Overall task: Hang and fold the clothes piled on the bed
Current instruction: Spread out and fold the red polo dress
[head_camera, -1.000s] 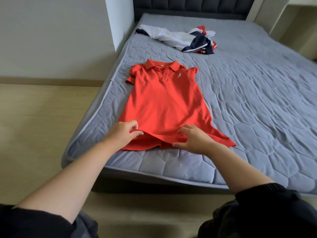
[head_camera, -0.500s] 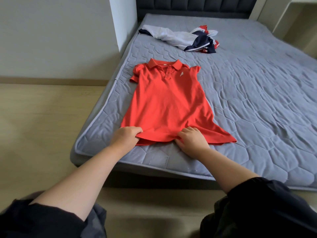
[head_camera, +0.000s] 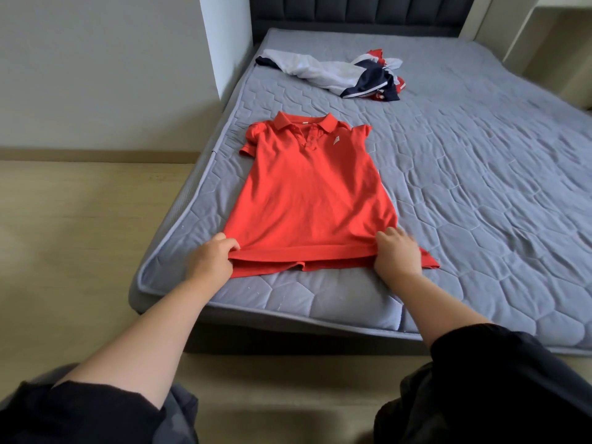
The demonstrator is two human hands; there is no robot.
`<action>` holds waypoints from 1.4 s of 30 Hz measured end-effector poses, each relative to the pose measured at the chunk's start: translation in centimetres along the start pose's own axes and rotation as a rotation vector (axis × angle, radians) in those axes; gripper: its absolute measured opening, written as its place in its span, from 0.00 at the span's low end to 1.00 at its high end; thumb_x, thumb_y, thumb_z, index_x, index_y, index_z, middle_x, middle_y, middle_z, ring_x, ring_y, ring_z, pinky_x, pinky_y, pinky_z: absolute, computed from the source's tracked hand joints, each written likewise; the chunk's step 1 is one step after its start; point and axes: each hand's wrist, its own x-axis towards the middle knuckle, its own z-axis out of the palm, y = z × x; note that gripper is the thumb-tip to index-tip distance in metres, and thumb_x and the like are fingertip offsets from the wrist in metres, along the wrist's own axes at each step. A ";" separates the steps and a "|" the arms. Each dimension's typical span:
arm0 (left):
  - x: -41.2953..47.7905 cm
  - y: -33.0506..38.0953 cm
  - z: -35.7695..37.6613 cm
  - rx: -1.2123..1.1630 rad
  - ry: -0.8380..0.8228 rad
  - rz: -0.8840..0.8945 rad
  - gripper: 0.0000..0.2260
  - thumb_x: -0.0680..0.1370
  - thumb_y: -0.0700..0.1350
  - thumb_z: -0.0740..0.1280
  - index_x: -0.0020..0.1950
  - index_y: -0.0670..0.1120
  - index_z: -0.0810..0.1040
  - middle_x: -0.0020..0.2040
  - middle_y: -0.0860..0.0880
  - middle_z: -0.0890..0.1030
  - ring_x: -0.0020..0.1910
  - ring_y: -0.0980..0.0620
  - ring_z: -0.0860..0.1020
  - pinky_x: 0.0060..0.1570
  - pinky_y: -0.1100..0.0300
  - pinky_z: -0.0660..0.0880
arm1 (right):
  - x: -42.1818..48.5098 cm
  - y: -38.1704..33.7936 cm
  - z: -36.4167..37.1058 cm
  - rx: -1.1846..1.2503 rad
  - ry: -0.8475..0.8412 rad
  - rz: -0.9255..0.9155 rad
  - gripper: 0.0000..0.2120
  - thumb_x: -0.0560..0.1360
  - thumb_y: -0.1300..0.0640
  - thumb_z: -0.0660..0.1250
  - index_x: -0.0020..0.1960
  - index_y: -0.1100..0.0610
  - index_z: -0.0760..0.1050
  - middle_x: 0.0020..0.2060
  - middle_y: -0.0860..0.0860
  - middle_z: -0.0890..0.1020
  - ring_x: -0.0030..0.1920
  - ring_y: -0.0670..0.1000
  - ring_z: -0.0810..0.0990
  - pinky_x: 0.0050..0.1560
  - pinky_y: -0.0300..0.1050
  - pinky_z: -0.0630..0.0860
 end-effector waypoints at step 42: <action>0.0 4.8 -0.1 0.289 -0.083 0.060 0.17 0.81 0.53 0.54 0.51 0.46 0.80 0.48 0.43 0.82 0.49 0.40 0.79 0.47 0.53 0.73 | -0.5 -0.1 1.6 0.131 -0.039 0.485 0.18 0.73 0.50 0.59 0.54 0.62 0.76 0.56 0.59 0.78 0.60 0.60 0.72 0.67 0.60 0.60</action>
